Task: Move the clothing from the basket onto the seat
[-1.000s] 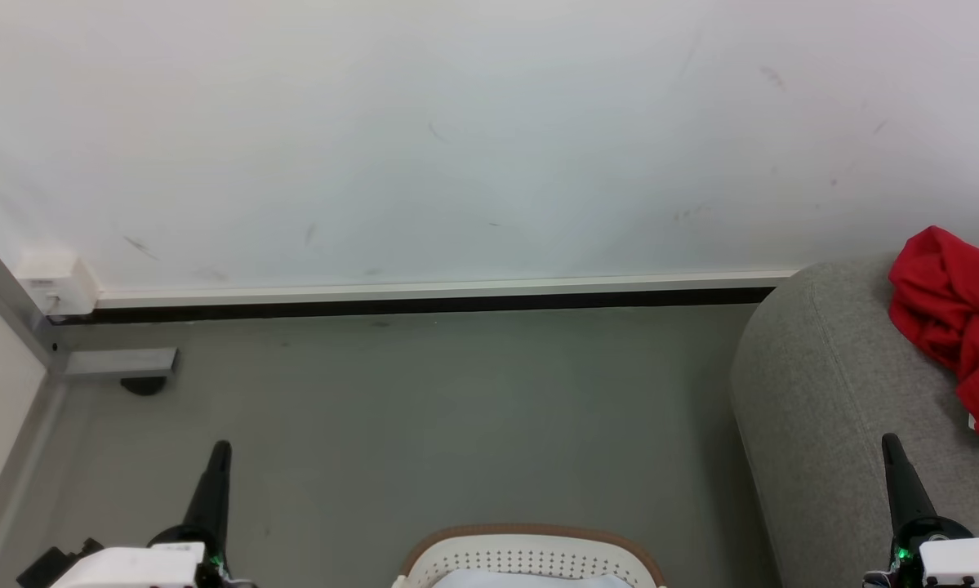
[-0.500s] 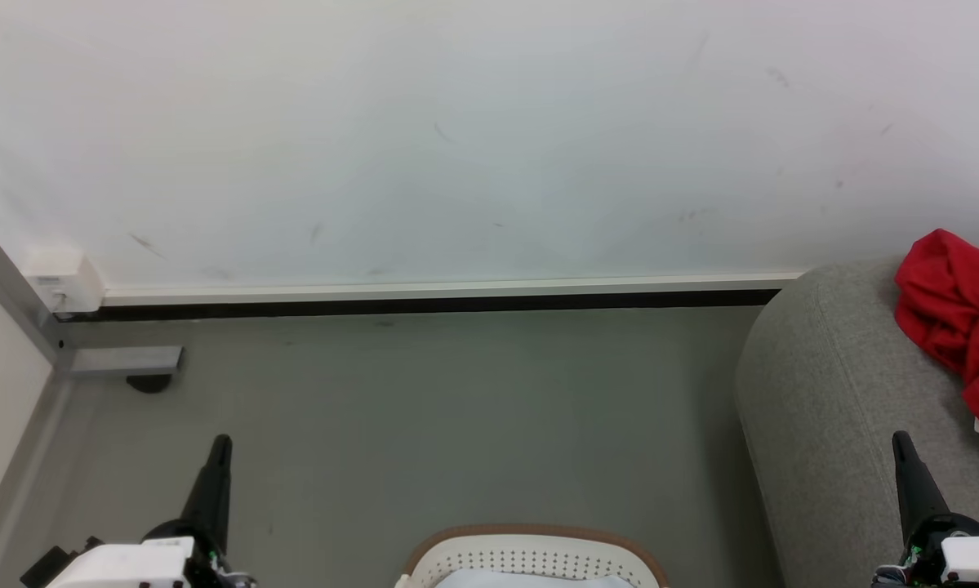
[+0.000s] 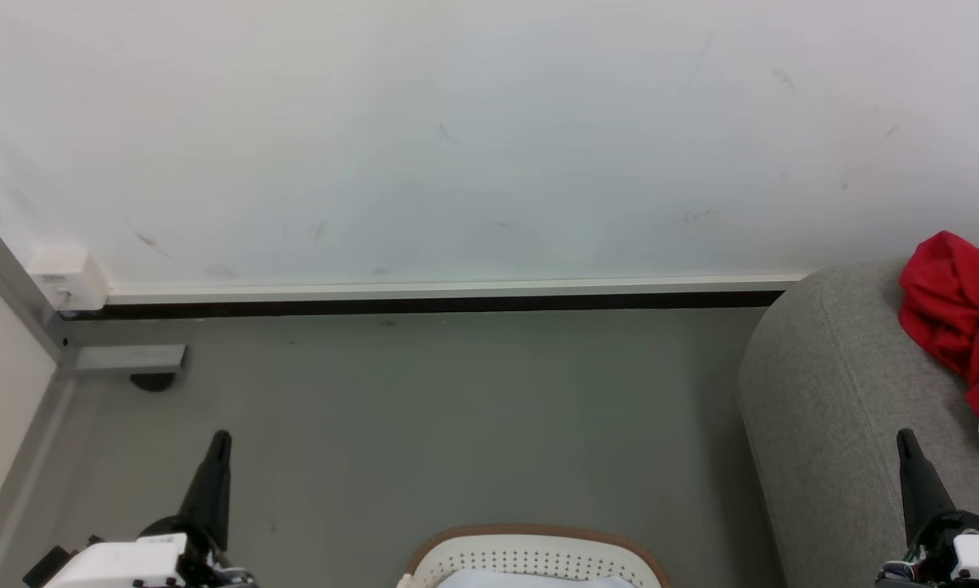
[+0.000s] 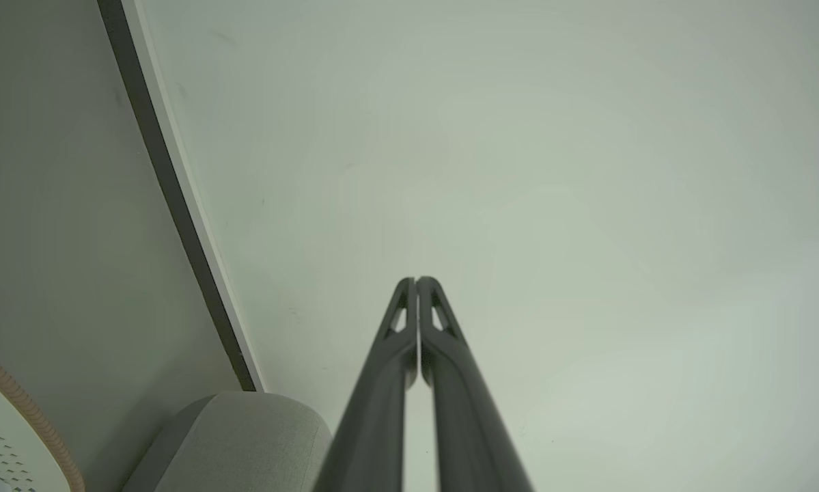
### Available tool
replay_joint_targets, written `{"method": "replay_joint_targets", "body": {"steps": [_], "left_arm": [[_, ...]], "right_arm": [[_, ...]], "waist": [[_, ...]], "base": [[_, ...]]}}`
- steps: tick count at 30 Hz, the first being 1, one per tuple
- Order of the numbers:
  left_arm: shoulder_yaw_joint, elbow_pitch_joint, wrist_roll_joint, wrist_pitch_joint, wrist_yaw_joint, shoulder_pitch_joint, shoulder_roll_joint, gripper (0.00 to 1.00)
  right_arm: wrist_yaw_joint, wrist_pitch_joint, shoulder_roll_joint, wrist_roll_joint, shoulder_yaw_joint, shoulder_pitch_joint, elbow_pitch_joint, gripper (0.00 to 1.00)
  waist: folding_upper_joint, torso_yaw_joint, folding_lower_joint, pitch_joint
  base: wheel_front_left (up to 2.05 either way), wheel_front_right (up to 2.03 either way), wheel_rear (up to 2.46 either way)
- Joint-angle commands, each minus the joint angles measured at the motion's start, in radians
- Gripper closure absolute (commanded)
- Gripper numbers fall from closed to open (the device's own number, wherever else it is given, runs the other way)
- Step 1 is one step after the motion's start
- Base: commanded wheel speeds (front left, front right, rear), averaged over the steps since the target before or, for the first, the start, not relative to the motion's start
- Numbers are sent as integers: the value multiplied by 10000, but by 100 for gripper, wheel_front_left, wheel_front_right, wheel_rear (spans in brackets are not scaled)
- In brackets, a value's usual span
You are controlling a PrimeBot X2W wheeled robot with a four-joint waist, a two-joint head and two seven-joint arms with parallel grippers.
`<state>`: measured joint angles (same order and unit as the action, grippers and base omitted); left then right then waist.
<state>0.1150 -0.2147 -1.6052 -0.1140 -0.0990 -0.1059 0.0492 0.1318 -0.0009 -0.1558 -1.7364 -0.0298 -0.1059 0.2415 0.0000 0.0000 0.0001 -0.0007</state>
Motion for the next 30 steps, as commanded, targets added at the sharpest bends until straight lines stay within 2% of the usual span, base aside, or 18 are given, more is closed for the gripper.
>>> {"method": "replay_joint_targets", "body": {"steps": [1,30], "left_arm": [[28,1,-120,-42,7,-100,16,100],[28,2,-120,-42,7,-97,18,100]], "right_arm": [[-21,10,-67,-29,9,-125,-42,100],[-21,-67,-123,-78,-63,-120,-50,100]], "waist": [[0,-1,-1,0],[0,-1,-1,0]], "base": [[0,0,0],[0,0,0]]}}
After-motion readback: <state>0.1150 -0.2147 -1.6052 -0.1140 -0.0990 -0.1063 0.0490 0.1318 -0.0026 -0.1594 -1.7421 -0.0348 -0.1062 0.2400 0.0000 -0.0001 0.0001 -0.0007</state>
